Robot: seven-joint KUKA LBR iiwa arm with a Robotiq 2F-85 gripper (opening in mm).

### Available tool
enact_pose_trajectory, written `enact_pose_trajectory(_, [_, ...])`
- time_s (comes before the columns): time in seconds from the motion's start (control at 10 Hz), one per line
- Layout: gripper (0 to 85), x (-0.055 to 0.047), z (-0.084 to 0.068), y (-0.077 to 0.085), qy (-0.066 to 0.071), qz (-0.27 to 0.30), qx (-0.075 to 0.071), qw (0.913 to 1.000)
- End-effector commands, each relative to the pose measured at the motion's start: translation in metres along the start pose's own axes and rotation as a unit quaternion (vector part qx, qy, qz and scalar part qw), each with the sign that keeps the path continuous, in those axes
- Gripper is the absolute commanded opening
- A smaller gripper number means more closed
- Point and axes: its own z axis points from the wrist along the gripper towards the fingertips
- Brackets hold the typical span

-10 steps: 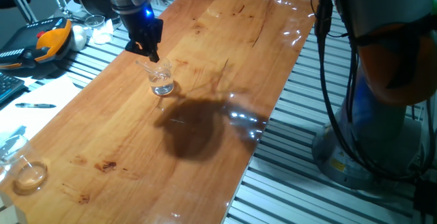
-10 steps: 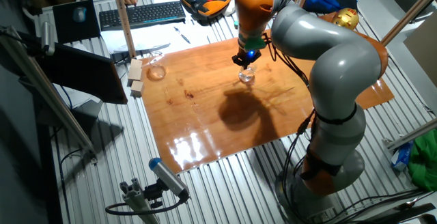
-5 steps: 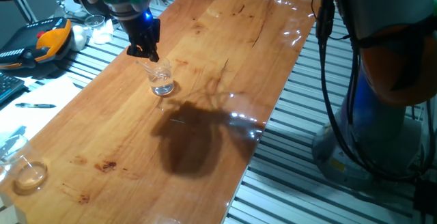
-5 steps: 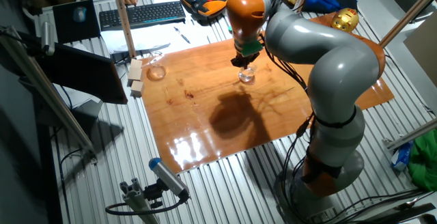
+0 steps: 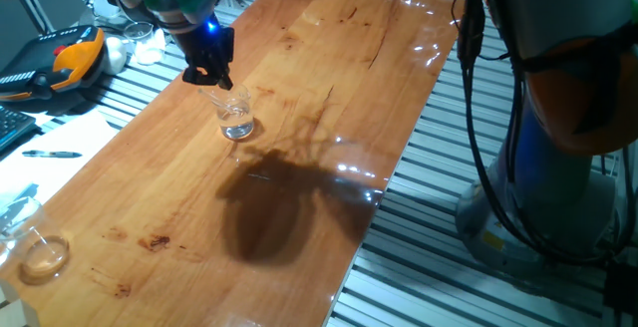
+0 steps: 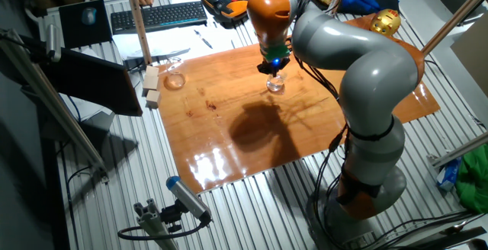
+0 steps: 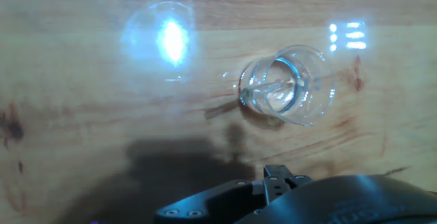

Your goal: Stir the beaker with a glass rod

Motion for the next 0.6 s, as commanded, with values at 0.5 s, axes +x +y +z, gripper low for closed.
enact_pose_trajectory(0.5, [0.0, -0.0088, 0.0057, 0.0037, 0.001, 0.028, 0.021, 0.9994])
